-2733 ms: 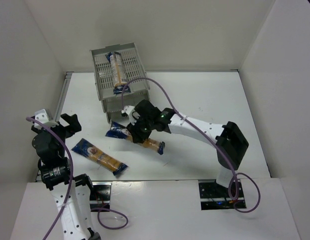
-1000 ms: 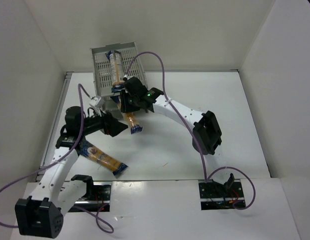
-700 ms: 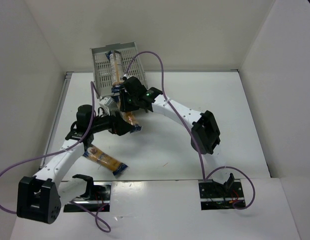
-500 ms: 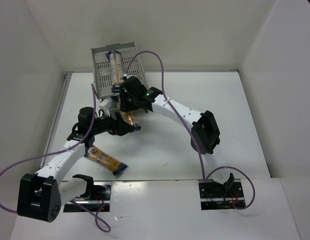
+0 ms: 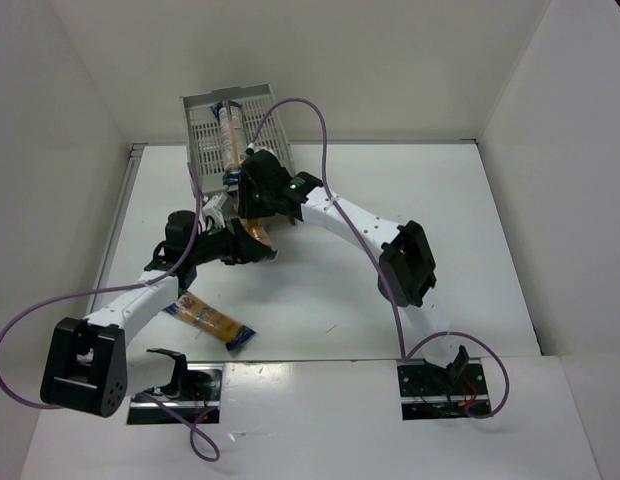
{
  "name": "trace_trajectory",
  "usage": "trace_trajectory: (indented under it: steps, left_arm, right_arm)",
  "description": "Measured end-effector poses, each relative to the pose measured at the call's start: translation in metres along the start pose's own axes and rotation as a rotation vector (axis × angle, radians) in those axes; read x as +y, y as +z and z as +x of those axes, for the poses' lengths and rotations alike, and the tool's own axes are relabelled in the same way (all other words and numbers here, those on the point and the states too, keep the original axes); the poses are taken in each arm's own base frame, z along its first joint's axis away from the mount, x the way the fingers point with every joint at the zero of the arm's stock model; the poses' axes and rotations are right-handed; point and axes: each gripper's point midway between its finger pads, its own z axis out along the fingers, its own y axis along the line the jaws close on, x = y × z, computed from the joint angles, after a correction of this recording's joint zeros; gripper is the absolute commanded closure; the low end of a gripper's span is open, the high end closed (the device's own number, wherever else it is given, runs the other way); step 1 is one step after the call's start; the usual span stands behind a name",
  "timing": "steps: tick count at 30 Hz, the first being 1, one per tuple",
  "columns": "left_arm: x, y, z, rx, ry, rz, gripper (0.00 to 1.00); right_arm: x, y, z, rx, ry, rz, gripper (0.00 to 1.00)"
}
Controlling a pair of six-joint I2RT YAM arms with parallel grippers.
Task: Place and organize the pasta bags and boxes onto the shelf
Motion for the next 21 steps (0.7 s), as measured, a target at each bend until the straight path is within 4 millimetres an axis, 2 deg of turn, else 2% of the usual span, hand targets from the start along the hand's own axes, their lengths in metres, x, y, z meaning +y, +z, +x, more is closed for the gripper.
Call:
trace_trajectory:
  steps: [3,5,9,10,11,14,17,21]
  left_arm:
    - [-0.002,0.001,0.002,0.013,-0.035,0.002,0.74]
    - [0.000,0.002,0.003,0.020,-0.058,-0.005,0.80]
    - [0.000,0.003,0.001,0.013,-0.060,-0.011,0.86]
    - [0.000,0.003,-0.001,0.010,-0.072,-0.012,0.86]
    - [-0.001,0.003,-0.002,0.007,-0.080,-0.013,0.86]
    - [0.000,0.001,-0.013,-0.021,-0.126,-0.021,0.86]
    - [0.017,-0.005,-0.038,-0.104,-0.164,-0.085,0.83]
    - [0.036,-0.012,-0.068,-0.204,-0.154,-0.163,0.82]
  right_arm:
    - [-0.003,0.001,-0.003,-0.013,0.008,0.012,1.00]
    - [-0.005,0.001,-0.004,-0.013,0.012,0.016,0.94]
    - [-0.004,0.002,-0.004,-0.011,0.009,0.009,0.76]
    - [-0.004,0.002,-0.004,-0.009,0.008,0.005,0.61]
    - [-0.004,0.002,-0.005,-0.008,0.007,0.000,0.52]
    - [-0.001,0.002,-0.009,-0.014,-0.006,-0.029,0.31]
    - [0.010,-0.006,-0.012,-0.019,-0.033,-0.085,0.24]
    - [0.016,-0.034,-0.013,-0.037,-0.081,-0.129,0.23]
